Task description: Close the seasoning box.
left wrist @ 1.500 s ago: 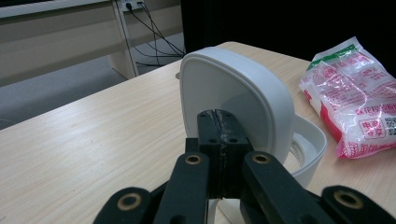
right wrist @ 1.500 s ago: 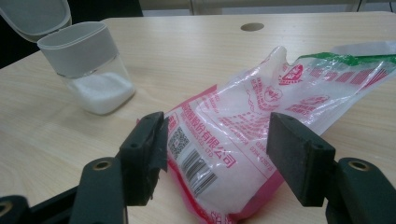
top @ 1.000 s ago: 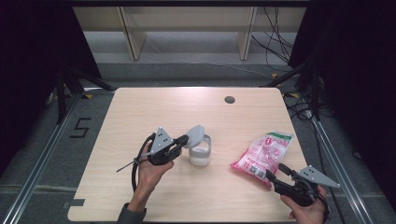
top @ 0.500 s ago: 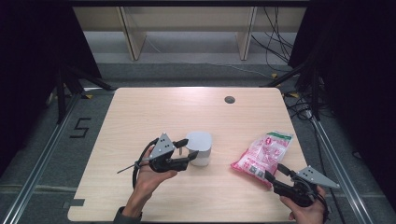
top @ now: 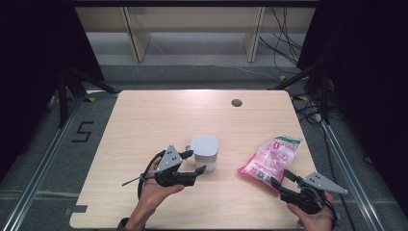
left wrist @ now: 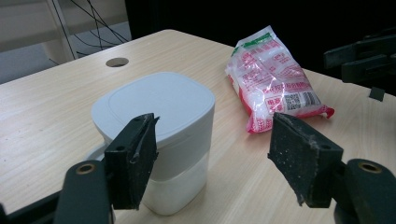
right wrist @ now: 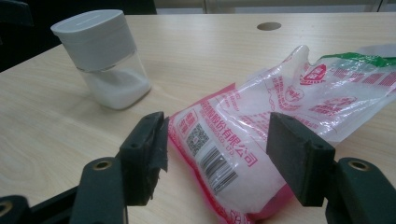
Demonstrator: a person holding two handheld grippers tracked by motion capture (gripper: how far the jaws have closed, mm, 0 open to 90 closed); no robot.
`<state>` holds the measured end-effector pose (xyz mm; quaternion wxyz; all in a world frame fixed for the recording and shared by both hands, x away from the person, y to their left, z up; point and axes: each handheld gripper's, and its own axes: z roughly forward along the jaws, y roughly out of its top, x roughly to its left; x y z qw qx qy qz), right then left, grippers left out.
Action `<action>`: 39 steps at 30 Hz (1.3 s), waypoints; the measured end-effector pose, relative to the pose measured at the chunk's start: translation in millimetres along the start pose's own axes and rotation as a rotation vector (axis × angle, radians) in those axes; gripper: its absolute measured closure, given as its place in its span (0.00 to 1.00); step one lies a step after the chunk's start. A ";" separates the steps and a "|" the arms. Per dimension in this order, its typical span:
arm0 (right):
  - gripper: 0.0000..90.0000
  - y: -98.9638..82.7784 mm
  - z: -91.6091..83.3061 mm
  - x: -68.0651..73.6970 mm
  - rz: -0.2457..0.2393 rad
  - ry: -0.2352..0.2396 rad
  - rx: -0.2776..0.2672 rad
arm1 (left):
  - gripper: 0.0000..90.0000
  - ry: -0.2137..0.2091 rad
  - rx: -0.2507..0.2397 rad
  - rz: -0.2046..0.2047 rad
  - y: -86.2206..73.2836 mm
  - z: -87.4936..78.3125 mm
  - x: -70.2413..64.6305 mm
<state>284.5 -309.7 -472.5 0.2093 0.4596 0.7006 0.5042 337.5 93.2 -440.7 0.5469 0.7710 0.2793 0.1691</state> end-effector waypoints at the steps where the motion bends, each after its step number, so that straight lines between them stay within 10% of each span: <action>1: 0.42 0.0 -0.2 0.3 -0.002 -0.003 0.003 | 0.35 0.004 0.006 -0.008 -1.6 0.0 -2.8; 31: 0.39 -3.3 5.5 12.5 0.003 0.069 0.078 | 0.31 0.014 0.078 -0.031 -44.4 -3.6 -17.2; 39: 0.38 -10.8 12.2 18.7 -0.105 0.123 0.170 | 0.30 0.032 0.123 -0.038 -59.3 -4.5 -15.2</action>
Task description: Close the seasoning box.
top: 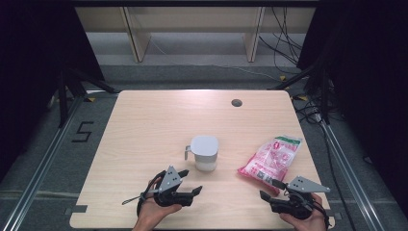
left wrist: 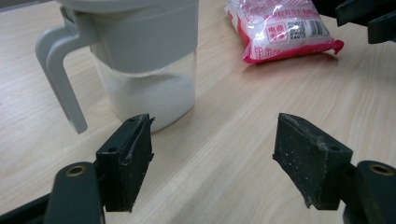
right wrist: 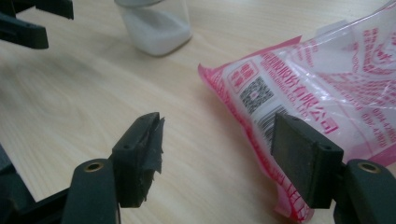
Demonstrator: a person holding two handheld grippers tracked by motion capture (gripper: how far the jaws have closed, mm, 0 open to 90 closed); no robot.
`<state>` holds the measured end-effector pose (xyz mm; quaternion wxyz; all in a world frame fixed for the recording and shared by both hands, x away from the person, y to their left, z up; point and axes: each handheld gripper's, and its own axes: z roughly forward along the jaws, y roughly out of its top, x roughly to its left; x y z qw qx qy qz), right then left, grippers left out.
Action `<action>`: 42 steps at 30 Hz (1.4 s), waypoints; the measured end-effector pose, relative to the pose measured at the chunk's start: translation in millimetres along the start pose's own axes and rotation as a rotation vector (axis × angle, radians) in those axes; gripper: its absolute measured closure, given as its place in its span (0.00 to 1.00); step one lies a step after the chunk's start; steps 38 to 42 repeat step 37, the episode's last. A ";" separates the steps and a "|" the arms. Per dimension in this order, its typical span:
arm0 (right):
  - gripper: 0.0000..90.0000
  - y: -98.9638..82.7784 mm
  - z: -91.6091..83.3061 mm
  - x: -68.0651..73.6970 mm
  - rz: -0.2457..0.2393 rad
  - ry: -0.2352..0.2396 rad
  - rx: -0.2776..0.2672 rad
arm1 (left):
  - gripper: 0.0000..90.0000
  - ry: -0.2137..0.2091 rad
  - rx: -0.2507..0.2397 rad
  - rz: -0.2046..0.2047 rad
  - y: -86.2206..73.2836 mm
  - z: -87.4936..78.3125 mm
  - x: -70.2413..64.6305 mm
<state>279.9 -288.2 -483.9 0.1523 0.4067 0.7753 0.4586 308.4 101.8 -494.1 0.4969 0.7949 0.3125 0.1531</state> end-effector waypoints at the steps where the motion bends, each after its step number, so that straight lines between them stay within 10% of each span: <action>1: 0.38 -0.2 -1.0 0.5 -0.021 -0.007 0.015 | 0.30 -0.003 -0.004 -0.002 -1.7 0.2 0.2; 11: 0.37 -11.0 -4.8 8.9 -0.025 -0.008 0.083 | 0.30 0.020 0.049 0.047 -15.1 -7.8 -1.0; 42: 0.35 -15.3 -8.0 11.9 -0.036 -0.005 0.101 | 0.27 0.045 0.065 -0.004 -18.5 -14.5 13.5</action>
